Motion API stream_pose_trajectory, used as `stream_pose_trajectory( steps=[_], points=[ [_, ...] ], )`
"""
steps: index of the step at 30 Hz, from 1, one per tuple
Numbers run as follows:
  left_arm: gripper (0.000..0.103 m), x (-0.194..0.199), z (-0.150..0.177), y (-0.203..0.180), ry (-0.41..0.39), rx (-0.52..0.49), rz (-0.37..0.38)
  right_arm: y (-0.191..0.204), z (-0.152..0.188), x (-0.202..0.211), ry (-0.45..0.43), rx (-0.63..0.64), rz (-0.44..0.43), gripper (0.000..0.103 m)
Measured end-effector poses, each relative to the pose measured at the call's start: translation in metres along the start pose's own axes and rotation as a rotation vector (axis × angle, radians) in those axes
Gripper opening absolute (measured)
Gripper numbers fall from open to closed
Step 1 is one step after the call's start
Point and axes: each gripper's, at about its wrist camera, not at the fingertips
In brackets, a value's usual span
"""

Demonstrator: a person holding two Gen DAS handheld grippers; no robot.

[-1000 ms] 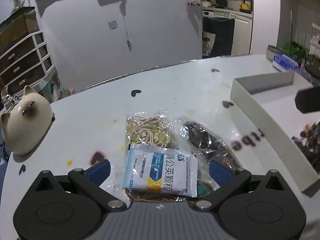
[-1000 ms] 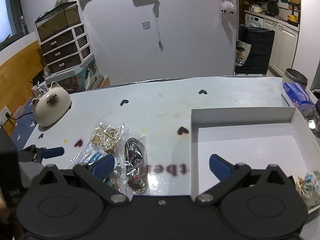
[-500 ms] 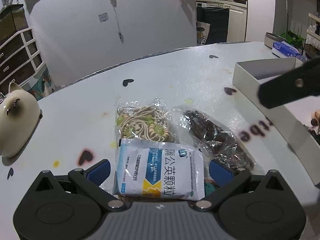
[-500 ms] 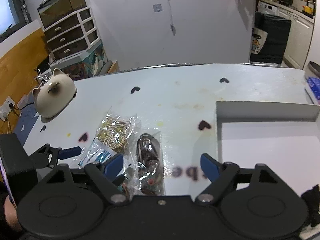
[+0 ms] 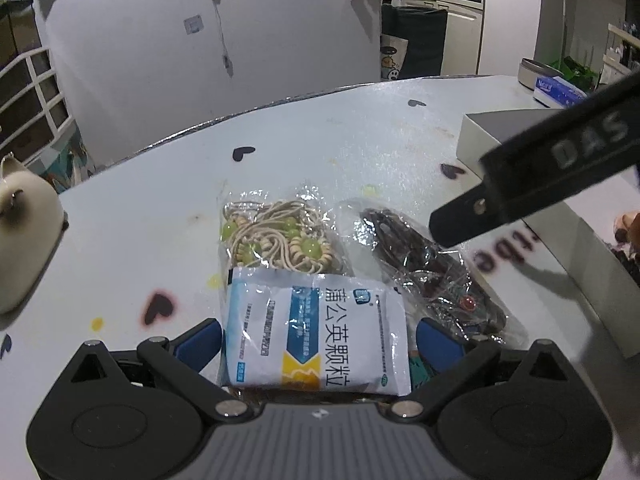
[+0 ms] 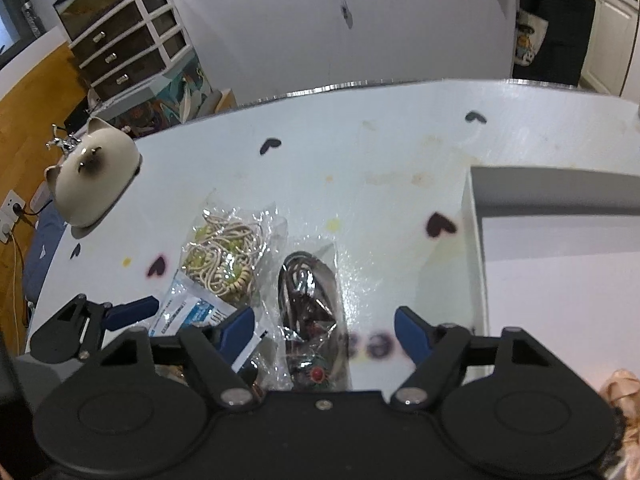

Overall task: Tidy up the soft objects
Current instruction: 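Grasp the blue-and-white sachet with the left tool while the right tool grasps the dark cord bag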

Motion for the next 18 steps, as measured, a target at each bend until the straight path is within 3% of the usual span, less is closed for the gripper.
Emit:
stream_pose_trajectory(
  steps=[10, 18],
  points=[
    [0.089, 0.003, 0.006, 0.014, -0.014, 0.037, 0.058, 0.004, 0.005, -0.025, 0.062, 0.014, 0.015, 0.069],
    [0.081, 0.016, 0.015, 0.042, -0.010, 0.180, 0.090, 0.007, 0.013, -0.038, 0.103, 0.034, 0.046, 0.061]
  ],
)
Point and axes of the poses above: each gripper's, at about its wrist camera, not at the fingertips, and x roughly against the way its jaws point, y to its left, z to its underside, and after that the axes turned 13 degrees about -x, right-handed
